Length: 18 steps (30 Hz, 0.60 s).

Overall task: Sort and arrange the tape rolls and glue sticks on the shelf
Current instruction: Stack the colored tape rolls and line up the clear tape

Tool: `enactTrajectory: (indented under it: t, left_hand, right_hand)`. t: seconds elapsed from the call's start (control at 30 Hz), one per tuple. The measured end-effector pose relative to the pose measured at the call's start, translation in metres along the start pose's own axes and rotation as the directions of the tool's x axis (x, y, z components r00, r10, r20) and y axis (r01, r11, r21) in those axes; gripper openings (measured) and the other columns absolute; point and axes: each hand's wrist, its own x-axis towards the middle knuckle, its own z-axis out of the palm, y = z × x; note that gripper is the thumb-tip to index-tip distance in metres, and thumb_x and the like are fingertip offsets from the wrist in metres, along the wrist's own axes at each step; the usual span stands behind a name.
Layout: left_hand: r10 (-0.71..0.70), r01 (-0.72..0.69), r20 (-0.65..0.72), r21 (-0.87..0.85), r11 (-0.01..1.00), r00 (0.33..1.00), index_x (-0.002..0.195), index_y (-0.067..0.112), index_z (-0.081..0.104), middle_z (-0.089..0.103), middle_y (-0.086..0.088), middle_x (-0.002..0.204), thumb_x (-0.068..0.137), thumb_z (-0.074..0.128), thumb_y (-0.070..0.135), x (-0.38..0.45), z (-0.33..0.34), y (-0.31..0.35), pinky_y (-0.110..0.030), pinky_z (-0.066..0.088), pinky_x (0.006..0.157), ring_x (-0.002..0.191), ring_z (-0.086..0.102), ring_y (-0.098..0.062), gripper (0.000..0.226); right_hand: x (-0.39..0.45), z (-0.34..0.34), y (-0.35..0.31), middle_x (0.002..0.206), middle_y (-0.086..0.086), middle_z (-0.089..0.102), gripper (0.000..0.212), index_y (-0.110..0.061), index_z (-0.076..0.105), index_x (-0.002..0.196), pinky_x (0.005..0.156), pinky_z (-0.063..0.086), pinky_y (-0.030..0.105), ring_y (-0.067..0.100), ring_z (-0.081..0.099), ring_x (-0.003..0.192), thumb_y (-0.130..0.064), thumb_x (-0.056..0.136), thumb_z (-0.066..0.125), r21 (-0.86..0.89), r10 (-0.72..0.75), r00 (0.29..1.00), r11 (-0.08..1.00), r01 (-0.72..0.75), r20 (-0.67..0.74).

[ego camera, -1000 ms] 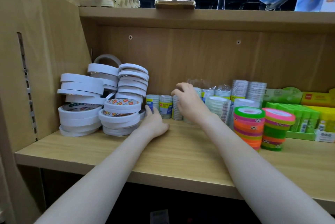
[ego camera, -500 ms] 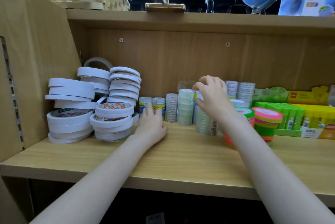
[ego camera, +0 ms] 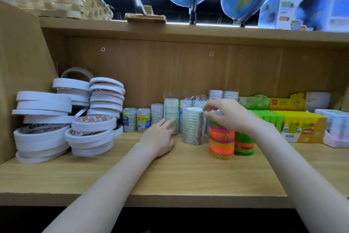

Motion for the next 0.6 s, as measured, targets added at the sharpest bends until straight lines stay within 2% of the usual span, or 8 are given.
enactTrajectory:
  t: [0.17, 0.27, 0.37, 0.5, 0.53, 0.6]
  left_hand:
    - [-0.016, 0.028, 0.111, -0.109, 0.994, 0.994, 0.147, 0.008, 0.023, -0.001, 0.006, 0.158, 0.098, 0.033, 0.023, 0.004, 0.002, -0.002, -0.029, 0.010, 0.115, 0.145, -0.002, -0.016, 0.052]
    - [-0.012, 0.020, 0.067, -0.117, 0.993, 0.998, 0.144, 0.009, 0.032, 0.005, 0.003, 0.158, 0.097, 0.036, 0.021, 0.002, 0.003, -0.002, -0.028, 0.014, 0.114, 0.144, 0.007, -0.016, 0.049]
    - [-0.029, 0.029, -0.003, -0.072, 0.997, 1.000, 0.139, 0.013, 0.040, 0.020, -0.001, 0.154, 0.094, 0.039, 0.022, 0.000, 0.003, -0.001, -0.033, 0.022, 0.113, 0.139, 0.022, -0.020, 0.046]
    - [-0.174, 0.172, -0.131, -0.030, 0.985, 0.976, 0.136, 0.016, 0.042, 0.032, -0.003, 0.142, 0.093, 0.041, 0.024, -0.009, -0.004, -0.007, -0.035, 0.030, 0.103, 0.128, 0.031, -0.023, 0.043]
    - [-0.208, 0.205, -0.115, -0.042, 0.978, 0.971, 0.138, 0.016, 0.039, 0.029, -0.004, 0.144, 0.093, 0.041, 0.024, -0.012, -0.005, -0.011, -0.036, 0.030, 0.104, 0.129, 0.029, -0.024, 0.045]
    - [-0.243, 0.243, 0.003, -0.064, 0.968, 0.970, 0.144, 0.016, 0.031, 0.018, -0.005, 0.152, 0.094, 0.042, 0.025, -0.016, -0.004, -0.019, -0.037, 0.026, 0.110, 0.137, 0.019, -0.027, 0.051]
  right_hand:
    - [-0.009, -0.001, 0.016, 0.109, 0.007, 0.066, 0.025, -0.009, 0.064, 0.108, 0.079, 0.036, 0.026, 0.022, 0.057, 0.106, -0.018, 0.097, 0.044, 0.110, 0.032, 0.997, 0.994, -0.025, -0.064]
    - [-0.013, -0.003, 0.024, 0.114, 0.005, 0.065, 0.027, -0.009, 0.065, 0.110, 0.082, 0.034, 0.023, 0.020, 0.056, 0.110, -0.014, 0.098, 0.041, 0.140, 0.042, 0.994, 0.990, -0.028, -0.096]
    - [-0.017, -0.008, 0.030, 0.113, 0.006, 0.066, 0.028, -0.009, 0.064, 0.111, 0.083, 0.035, 0.025, 0.021, 0.056, 0.109, -0.014, 0.098, 0.039, 0.134, 0.049, 0.994, 0.990, -0.035, -0.098]
    - [-0.006, -0.016, 0.027, 0.111, 0.003, 0.063, 0.030, -0.013, 0.062, 0.117, 0.084, 0.038, 0.028, 0.022, 0.054, 0.110, -0.020, 0.100, 0.038, 0.161, 0.054, 0.998, 0.986, -0.051, -0.016]
    - [0.000, -0.018, 0.022, 0.115, 0.002, 0.060, 0.031, -0.015, 0.059, 0.121, 0.088, 0.038, 0.028, 0.020, 0.052, 0.114, -0.022, 0.100, 0.038, 0.165, 0.034, 0.999, 0.986, -0.037, 0.022]
    - [0.014, -0.018, 0.007, 0.131, 0.003, 0.051, 0.035, -0.018, 0.053, 0.130, 0.099, 0.033, 0.029, 0.018, 0.043, 0.125, -0.028, 0.100, 0.037, 0.144, -0.019, 0.991, 0.990, 0.000, 0.130]
